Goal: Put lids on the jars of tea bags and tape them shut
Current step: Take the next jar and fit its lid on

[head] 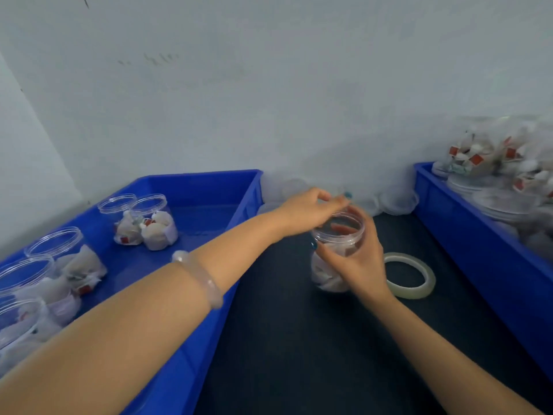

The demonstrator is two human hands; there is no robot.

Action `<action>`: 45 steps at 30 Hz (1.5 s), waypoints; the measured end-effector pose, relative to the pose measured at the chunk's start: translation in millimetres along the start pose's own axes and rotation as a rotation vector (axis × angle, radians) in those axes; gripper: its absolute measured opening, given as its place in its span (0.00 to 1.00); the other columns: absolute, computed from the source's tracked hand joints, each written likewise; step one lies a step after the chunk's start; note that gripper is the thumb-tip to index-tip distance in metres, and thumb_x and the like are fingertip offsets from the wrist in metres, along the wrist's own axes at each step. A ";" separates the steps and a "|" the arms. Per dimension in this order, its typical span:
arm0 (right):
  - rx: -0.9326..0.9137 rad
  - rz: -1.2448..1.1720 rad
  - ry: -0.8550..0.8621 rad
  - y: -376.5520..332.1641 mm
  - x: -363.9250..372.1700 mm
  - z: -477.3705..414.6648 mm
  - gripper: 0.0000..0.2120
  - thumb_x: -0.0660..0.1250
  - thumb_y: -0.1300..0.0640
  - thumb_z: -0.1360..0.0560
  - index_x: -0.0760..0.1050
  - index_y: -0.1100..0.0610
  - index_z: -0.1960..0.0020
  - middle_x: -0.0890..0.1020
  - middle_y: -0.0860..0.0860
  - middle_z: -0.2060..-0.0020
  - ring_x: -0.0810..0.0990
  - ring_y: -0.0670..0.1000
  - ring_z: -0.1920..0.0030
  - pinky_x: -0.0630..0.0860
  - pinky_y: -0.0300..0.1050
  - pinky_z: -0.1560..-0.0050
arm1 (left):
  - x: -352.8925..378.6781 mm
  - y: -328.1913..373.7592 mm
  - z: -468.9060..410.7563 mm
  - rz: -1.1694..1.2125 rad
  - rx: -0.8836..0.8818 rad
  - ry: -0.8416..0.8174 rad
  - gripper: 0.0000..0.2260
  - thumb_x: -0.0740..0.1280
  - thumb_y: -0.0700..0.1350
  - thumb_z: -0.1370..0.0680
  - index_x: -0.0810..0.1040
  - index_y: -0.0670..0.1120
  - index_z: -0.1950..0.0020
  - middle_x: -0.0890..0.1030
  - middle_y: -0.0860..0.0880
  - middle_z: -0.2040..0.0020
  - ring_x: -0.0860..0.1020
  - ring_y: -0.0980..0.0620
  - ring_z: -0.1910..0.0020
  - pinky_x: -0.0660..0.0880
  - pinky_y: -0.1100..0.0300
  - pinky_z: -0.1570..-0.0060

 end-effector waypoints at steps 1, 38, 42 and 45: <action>0.002 -0.001 0.004 5.6 -3.5 1.8 0.41 0.84 0.53 0.36 0.68 0.50 0.29 0.80 0.40 0.41 0.79 0.41 0.39 0.76 0.43 0.36 | 4.2 -1.6 -11.2 0.043 -0.036 -0.023 0.23 0.56 0.64 0.18 0.75 0.48 0.36 0.81 0.47 0.39 0.81 0.49 0.42 0.76 0.49 0.37; 0.279 -0.114 -0.365 56.2 -2.7 10.4 0.41 0.81 0.67 0.36 0.66 0.51 0.29 0.78 0.52 0.37 0.80 0.46 0.39 0.78 0.36 0.47 | 12.9 -166.9 -93.1 -0.451 -0.107 0.561 0.24 0.62 0.52 0.16 0.62 0.54 0.20 0.48 0.41 0.19 0.55 0.37 0.21 0.62 0.43 0.25; 0.276 -0.114 -0.367 56.1 -2.0 9.3 0.41 0.82 0.67 0.36 0.67 0.51 0.29 0.79 0.51 0.38 0.80 0.45 0.39 0.78 0.36 0.46 | 10.1 -163.1 -89.6 -0.347 -0.060 0.607 0.20 0.63 0.47 0.16 0.70 0.53 0.24 0.53 0.40 0.20 0.60 0.36 0.24 0.65 0.42 0.28; 0.274 -0.116 -0.360 57.1 -1.8 9.4 0.42 0.82 0.66 0.36 0.66 0.51 0.29 0.79 0.52 0.38 0.80 0.46 0.39 0.78 0.37 0.46 | 13.4 -165.0 -92.4 -0.421 -0.130 0.561 0.22 0.62 0.50 0.16 0.67 0.51 0.22 0.44 0.37 0.19 0.55 0.34 0.22 0.61 0.42 0.25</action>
Point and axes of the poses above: each hand's wrist, its own z-axis away from the middle knuckle, its own x-axis out of the palm, y = z × x, the point moved 7 cm from there along -z, towards the middle knuckle
